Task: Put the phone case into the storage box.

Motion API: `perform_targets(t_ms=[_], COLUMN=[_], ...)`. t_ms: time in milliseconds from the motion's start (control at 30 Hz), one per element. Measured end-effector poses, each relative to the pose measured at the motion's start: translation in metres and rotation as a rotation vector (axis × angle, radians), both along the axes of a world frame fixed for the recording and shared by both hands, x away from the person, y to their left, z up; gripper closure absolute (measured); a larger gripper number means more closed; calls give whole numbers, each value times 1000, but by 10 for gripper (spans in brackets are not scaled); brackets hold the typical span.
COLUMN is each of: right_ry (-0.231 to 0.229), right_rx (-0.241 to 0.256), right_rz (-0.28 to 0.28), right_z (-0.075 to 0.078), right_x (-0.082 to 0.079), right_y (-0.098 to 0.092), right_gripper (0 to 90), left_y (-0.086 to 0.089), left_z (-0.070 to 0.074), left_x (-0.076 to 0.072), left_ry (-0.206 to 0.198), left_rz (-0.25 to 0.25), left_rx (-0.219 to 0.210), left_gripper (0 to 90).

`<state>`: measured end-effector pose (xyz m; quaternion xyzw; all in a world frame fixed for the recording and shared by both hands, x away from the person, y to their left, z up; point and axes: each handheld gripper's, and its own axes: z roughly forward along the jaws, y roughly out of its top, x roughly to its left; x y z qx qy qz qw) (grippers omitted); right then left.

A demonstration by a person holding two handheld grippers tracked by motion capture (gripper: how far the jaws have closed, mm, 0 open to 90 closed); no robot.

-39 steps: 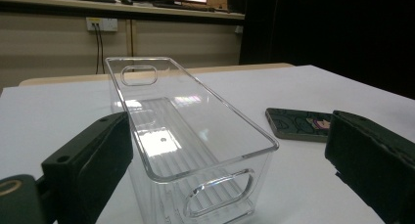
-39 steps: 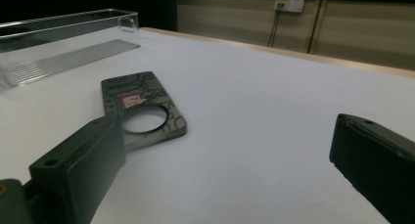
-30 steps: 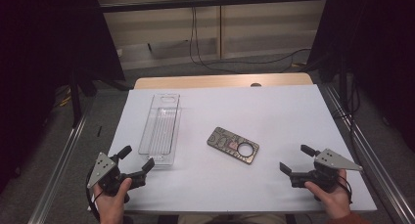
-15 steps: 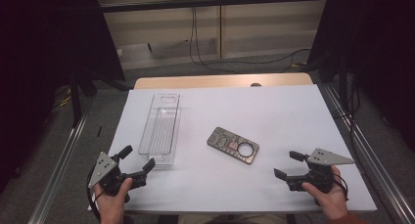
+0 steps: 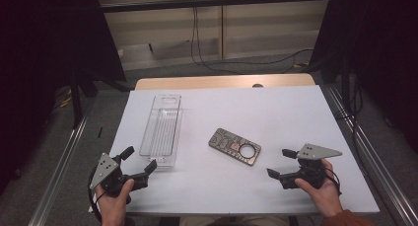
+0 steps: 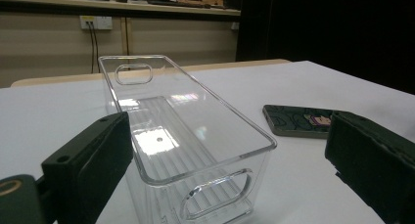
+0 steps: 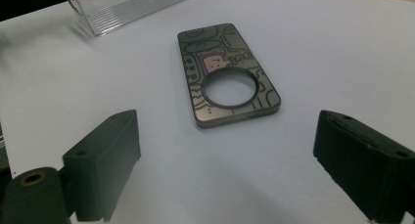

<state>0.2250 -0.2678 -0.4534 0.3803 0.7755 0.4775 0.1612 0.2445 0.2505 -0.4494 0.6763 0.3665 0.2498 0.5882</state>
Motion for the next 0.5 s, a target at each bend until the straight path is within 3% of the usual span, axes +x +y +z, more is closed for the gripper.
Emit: perform_targets(t_ms=[500], right_ry=[8], right_rx=[-26], right_rz=[48], right_z=[8], right_x=[35], right_y=[28], right_gripper=[44], left_y=[0], left_z=[-1], left_x=[0], left_ry=[9], left_rz=[14], left_rx=[-1], left_gripper=[38])
